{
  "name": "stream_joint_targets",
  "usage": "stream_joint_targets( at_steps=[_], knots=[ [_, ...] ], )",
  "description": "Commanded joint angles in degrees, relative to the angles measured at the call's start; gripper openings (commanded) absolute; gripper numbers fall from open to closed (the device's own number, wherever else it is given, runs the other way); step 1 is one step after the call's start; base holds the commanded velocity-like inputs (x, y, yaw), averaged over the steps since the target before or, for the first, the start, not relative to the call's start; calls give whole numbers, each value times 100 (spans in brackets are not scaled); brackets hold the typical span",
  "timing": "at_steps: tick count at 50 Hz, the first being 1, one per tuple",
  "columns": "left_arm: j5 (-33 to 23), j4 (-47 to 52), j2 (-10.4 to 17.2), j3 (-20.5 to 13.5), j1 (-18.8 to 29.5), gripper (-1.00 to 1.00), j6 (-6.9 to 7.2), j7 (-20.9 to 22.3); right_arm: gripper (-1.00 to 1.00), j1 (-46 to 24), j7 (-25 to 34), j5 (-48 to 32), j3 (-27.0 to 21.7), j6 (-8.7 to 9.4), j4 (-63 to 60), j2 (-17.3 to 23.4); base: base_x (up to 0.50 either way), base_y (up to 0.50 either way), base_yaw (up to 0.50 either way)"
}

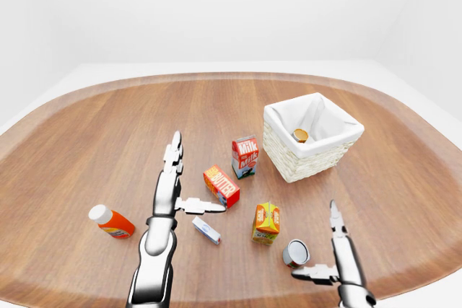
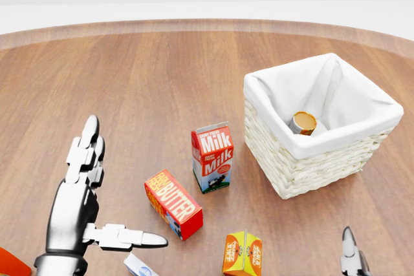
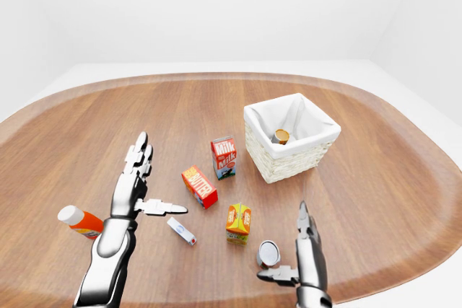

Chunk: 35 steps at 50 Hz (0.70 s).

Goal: Pick up the alphabet soup and the tomato sauce, and put them in the basket.

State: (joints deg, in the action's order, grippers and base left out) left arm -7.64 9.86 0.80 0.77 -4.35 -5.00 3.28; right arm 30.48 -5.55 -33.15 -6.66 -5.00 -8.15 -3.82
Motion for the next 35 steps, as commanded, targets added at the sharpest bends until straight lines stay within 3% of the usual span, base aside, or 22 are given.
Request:
stream_joint_targets(
  at_steps=[1, 35],
  knots=[
    [50, 41, -3, -21, -30, 100, 0, -7, 100, 39, -208, -195, 120, 0, 47, 43, 0, 0, 0],
    [52, 75, -5, -10, -43, 100, 0, 12, 100, -93, -1071, -866, 645, 0, 275, 331, 0, 0, 0]
  ],
)
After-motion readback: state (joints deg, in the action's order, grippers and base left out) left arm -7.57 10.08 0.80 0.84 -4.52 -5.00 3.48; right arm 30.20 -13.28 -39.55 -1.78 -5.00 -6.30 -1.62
